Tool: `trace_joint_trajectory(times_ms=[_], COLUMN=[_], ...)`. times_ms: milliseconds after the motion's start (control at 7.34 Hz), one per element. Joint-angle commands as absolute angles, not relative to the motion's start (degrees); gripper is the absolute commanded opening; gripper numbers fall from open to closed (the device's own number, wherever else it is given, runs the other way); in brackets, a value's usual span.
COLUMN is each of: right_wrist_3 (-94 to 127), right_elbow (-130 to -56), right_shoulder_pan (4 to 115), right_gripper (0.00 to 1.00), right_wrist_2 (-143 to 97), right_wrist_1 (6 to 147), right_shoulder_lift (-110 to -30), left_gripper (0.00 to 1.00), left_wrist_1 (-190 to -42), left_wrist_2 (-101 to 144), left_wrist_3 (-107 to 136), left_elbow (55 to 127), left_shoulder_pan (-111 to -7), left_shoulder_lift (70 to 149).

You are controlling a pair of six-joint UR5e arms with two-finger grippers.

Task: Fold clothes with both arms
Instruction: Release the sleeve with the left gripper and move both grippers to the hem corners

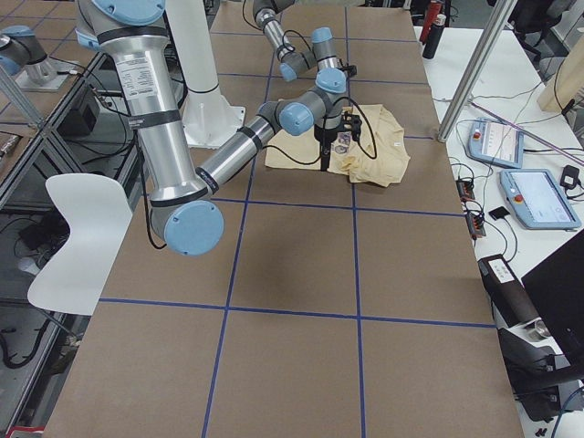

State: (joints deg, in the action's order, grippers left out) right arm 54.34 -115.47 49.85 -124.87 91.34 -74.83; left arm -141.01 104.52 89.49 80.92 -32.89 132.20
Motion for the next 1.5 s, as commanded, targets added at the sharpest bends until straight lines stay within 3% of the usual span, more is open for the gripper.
trace_joint_trajectory(times_ms=[0, 272, 954, 1090, 1362], right_wrist_3=[71.3, 74.4, 77.9, 77.9, 77.9], right_elbow=[-115.3, -114.3, -109.7, -109.6, -109.1], right_shoulder_pan=[40.4, 29.8, 21.6, 21.3, 21.1], right_gripper=[1.00, 1.00, 0.96, 0.92, 0.73], right_wrist_2=[-120.0, -111.7, -109.2, -109.3, -109.7], right_wrist_1=[80.5, 80.4, 81.1, 81.2, 81.3], right_shoulder_lift=[-75.0, -75.3, -74.6, -74.6, -74.4], left_gripper=[1.00, 1.00, 1.00, 1.00, 1.00], left_wrist_1=[-128.1, -118.2, -117.5, -117.6, -117.5], left_wrist_2=[105.2, 105.0, 104.6, 104.6, 104.6], left_wrist_3=[89.3, 88.5, 86.9, 86.9, 86.9], left_elbow=[101.2, 109.3, 110.3, 110.4, 110.5], left_shoulder_pan=[-33.0, -33.0, -33.0, -33.0, -33.0], left_shoulder_lift=[121.0, 119.8, 118.8, 118.8, 118.8])
